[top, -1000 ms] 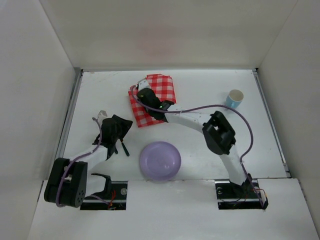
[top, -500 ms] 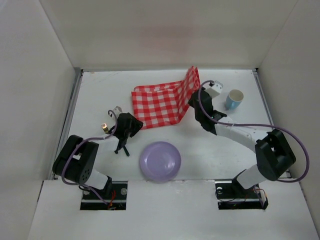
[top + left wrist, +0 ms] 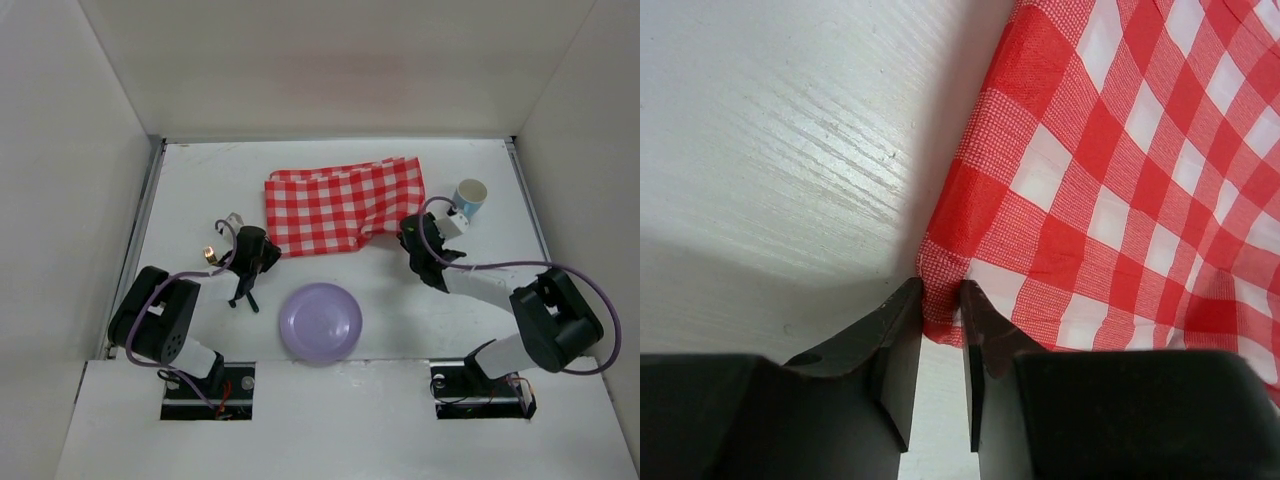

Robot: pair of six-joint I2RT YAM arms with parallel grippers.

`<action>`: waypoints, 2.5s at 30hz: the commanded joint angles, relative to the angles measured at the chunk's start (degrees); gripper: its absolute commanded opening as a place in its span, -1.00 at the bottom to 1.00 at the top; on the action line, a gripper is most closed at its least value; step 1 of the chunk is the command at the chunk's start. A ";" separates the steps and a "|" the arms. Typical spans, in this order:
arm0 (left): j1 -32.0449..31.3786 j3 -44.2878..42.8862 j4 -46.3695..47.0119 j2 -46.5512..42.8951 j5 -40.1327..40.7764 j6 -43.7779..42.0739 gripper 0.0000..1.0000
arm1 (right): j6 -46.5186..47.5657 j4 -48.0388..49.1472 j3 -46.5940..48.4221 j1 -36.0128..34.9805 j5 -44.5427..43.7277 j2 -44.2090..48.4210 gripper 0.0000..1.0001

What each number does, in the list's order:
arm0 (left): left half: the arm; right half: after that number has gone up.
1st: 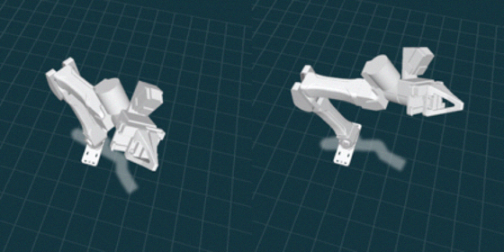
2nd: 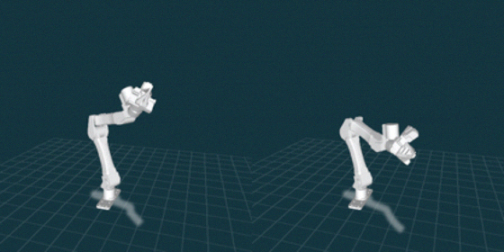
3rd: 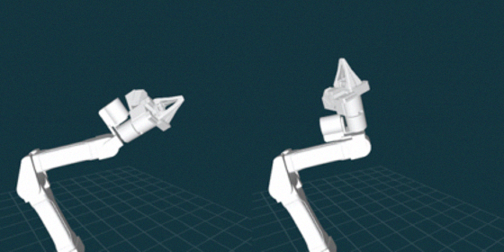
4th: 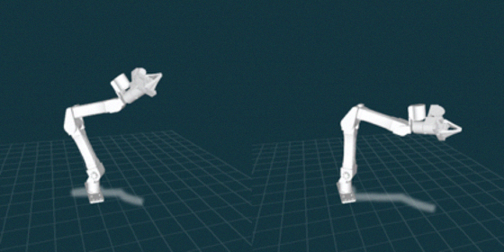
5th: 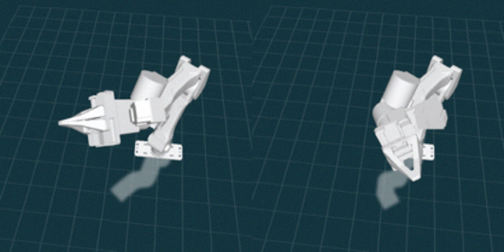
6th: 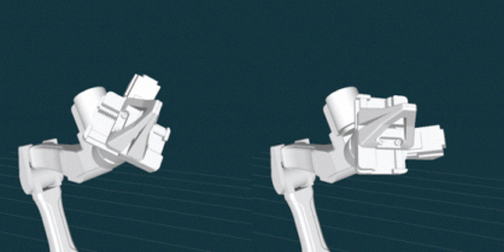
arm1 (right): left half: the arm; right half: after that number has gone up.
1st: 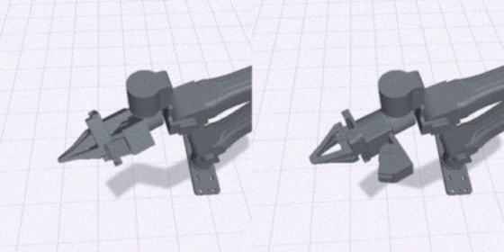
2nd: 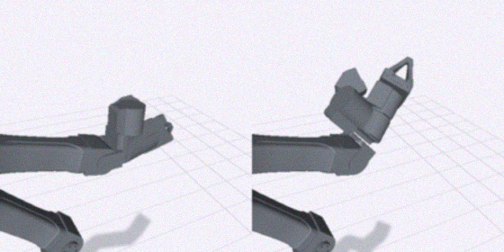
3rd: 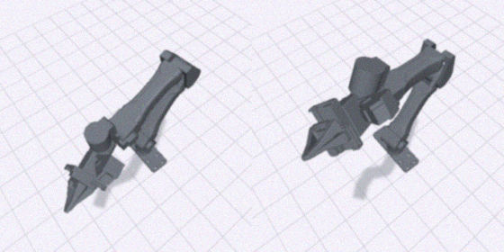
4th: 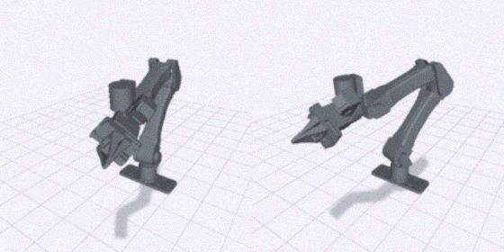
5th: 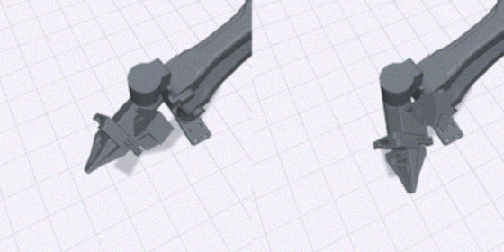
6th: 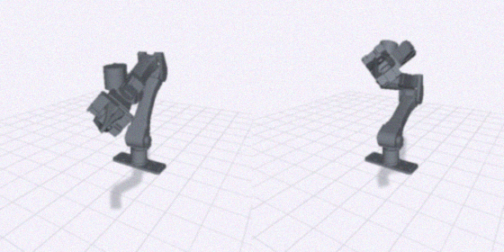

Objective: Set the dinner table for one person

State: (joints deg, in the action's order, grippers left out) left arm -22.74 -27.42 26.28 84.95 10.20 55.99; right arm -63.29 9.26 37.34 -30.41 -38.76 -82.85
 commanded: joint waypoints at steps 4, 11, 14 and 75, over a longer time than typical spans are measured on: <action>1.60 0.17 -0.18 -3.29 1.58 -1.49 -0.73 | 3.51 -2.05 -1.40 4.70 0.53 4.01 -0.20; 3.54 1.49 -0.71 -7.68 1.32 -2.55 -0.76 | 8.88 -2.49 -1.22 6.99 7.12 2.25 -0.08; 3.10 1.84 -1.93 -8.66 1.49 -2.64 -0.64 | 9.58 -2.84 -2.01 6.82 8.26 4.62 0.07; 0.38 10.90 0.70 -32.39 6.06 -10.81 -0.37 | 24.27 -3.63 22.66 0.66 25.75 -8.36 -0.77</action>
State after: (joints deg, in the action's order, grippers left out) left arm -21.80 -16.93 22.48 52.29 16.27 46.41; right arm -39.18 2.63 53.91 -31.42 -14.48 -86.35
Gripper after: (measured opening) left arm 0.310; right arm 0.118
